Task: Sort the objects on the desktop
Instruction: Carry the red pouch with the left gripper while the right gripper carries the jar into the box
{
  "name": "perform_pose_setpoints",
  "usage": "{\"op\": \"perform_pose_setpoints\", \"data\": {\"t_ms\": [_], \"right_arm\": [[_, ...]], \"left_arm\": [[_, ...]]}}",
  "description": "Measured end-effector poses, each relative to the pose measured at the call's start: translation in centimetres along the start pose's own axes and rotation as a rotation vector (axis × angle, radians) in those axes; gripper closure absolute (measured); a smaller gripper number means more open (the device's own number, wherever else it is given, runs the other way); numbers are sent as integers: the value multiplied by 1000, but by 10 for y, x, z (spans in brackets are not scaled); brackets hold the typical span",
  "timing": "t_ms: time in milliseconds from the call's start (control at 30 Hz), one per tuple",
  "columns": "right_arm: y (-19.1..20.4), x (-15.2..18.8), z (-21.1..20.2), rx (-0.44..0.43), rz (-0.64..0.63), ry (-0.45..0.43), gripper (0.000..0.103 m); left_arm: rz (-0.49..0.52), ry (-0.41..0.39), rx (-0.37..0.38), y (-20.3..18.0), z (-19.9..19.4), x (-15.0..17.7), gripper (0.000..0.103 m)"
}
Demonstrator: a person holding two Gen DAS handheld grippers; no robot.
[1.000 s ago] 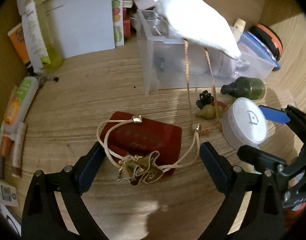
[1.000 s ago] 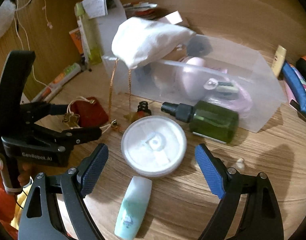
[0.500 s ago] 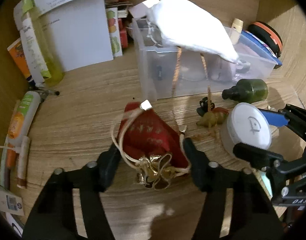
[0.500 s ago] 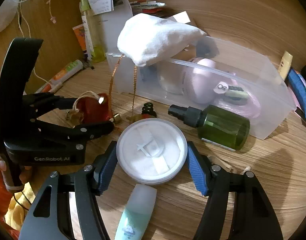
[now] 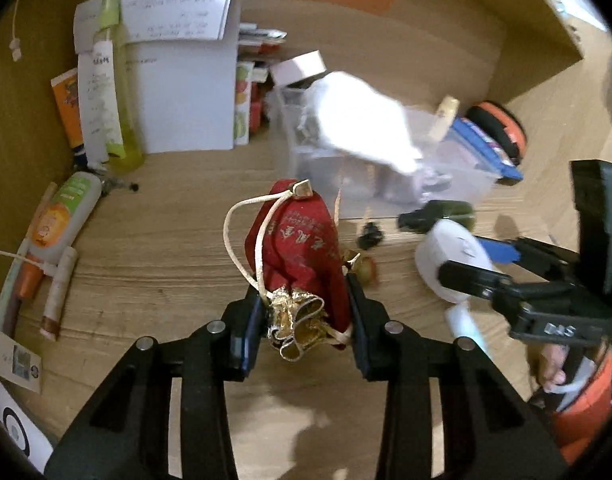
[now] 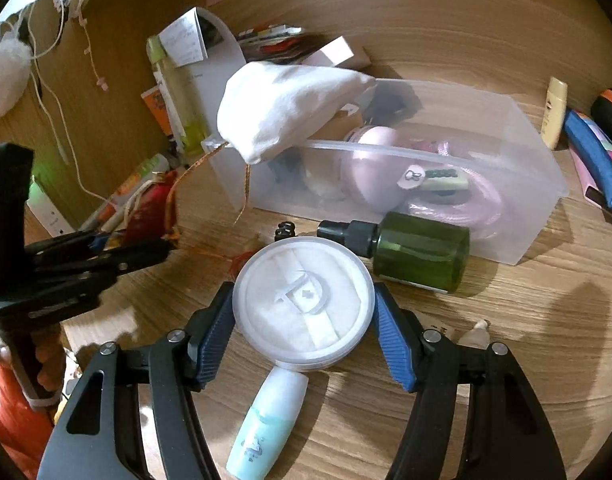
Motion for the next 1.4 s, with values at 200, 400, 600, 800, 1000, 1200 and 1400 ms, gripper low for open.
{"op": "perform_pose_setpoints", "data": {"t_ms": [200,400,600,800,1000,1200,1400], "right_arm": [[0,-1,-6,-7,3,-9,40],[2,5,-10,-11,-1,-7,40],[-2,6,-15,-13,12,-19,40],[-8,-1,-26,-1,22,-50,40],[-18,-12,-39,23,26,-86,40],[-32,-26,-50,51,25,-119,40],[-54,-42,-52,87,28,-147,40]], "left_arm": [[-16,65,7,-3,-2,20,62],[-89,90,14,4,-6,35,62],[-107,52,-8,8,-25,33,62],[-89,-21,-27,8,-41,12,62],[-52,-91,-2,-9,-39,-18,62],[-24,-124,49,-33,-26,-42,62],[8,-131,94,-59,6,-66,62]]}}
Point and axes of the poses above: each gripper's, at about its wrist camera, not at the fingertips, and z roughly the way its jaws point, y to its left, x to its underside, the point moved 6 cm from there along z, roughly the way its jaws point, and after that the axes turned 14 degrees about -y, right-handed, at the moved point
